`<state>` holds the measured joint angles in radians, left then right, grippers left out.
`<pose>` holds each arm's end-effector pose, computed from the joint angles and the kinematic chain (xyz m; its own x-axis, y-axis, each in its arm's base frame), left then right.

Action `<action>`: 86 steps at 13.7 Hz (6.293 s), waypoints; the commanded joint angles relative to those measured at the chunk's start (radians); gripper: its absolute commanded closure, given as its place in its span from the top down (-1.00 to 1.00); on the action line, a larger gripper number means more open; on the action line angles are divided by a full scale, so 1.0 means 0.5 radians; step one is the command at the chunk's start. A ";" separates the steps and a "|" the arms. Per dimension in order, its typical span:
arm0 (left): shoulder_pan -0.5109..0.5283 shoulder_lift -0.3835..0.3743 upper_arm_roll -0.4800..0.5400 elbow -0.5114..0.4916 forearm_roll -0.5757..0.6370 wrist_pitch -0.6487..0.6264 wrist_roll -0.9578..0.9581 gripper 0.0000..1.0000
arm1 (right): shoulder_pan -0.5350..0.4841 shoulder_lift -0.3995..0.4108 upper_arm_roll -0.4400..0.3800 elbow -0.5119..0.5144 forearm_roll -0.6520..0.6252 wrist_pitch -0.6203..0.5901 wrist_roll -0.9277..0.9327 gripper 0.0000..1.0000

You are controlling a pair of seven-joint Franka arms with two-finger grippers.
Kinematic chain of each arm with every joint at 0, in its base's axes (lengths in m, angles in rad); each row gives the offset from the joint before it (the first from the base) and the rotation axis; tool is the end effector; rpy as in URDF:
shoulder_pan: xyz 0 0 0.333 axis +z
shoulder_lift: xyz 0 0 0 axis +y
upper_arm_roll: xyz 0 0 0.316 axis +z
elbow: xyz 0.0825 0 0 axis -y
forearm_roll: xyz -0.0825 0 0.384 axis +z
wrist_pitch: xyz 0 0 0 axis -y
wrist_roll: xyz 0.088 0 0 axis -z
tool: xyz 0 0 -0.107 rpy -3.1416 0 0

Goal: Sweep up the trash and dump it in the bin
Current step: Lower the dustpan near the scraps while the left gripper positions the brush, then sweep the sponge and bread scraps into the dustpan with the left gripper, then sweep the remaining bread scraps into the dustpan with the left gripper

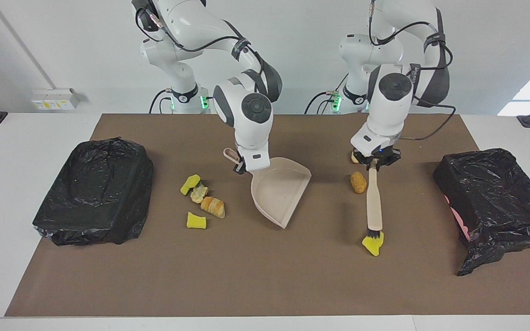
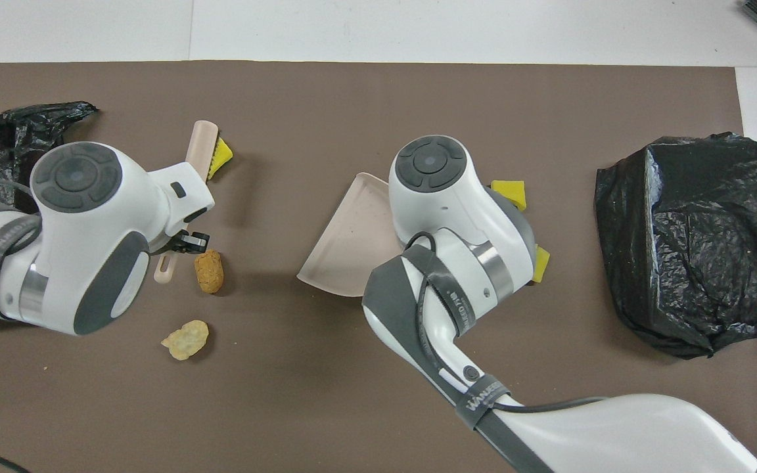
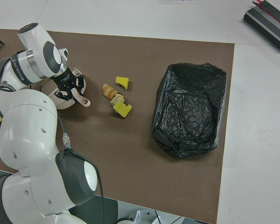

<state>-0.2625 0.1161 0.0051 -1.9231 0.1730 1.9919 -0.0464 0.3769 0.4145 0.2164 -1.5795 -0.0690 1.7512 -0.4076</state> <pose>0.5652 -0.1379 0.4274 0.9595 -0.2780 -0.0456 -0.2817 -0.9467 -0.1565 0.5480 0.3425 0.3866 0.5080 0.8372 -0.2023 0.8371 -0.5352 -0.1128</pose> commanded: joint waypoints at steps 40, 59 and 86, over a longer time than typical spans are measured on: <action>-0.132 -0.376 -0.038 -0.212 -0.377 -0.851 0.480 -1.00 | 0.176 -0.133 0.147 -0.388 -0.012 0.185 -0.083 -1.00; 0.209 -0.818 -0.047 -1.243 -0.358 -0.146 -0.586 -1.00 | 0.210 -0.212 0.147 -0.467 -0.083 0.096 -0.161 -1.00; -0.384 -0.978 -0.041 -1.047 -0.604 -0.695 -1.388 -1.00 | 0.210 -0.215 0.147 -0.501 -0.037 0.093 -0.374 -1.00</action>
<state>-0.4987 -0.3415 -0.0059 -2.4218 -0.1471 1.6588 -0.6410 0.4945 0.3140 0.2850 -1.8180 -0.0981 1.7817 -0.5243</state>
